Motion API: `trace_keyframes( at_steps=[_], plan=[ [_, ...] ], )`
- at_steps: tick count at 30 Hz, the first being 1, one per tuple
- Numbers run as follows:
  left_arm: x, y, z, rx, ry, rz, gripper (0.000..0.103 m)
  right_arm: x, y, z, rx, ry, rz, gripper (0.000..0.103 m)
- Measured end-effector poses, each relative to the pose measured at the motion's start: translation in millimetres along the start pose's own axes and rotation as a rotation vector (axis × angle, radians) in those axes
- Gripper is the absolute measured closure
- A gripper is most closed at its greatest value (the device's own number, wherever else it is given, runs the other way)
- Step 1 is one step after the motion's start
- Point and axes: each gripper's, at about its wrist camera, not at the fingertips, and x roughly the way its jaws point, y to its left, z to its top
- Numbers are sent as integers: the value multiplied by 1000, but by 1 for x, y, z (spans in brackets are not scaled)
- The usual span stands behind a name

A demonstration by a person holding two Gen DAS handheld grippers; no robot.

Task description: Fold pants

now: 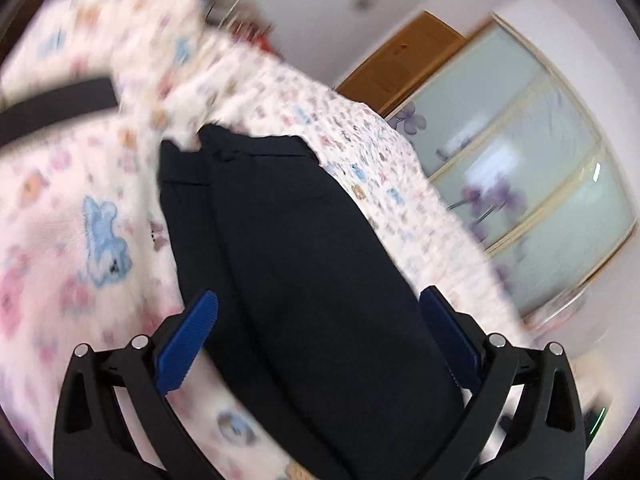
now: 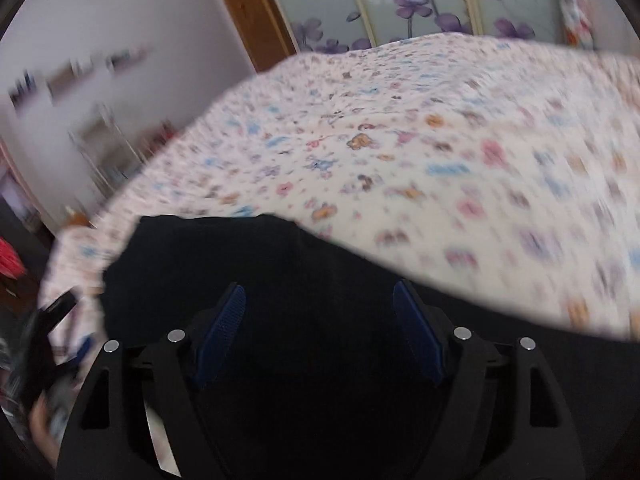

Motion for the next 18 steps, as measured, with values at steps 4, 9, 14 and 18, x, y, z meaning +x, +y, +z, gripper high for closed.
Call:
trace_keyframes(
  at_steps=[4,9,14,18],
  plan=[
    [18,41,25,-198,88,-146,3,-53,-27,-37,52,-25,29,23],
    [24,36,22,-136,125,-130,7,-105,-76,-78,180,-178,79,18],
    [27,40,23,-179,144,-205,7,-99,-90,-78,224,-158,111,18],
    [42,43,26,-197,181,-247,8,-100,-80,-82,178,-144,124,18]
  ],
)
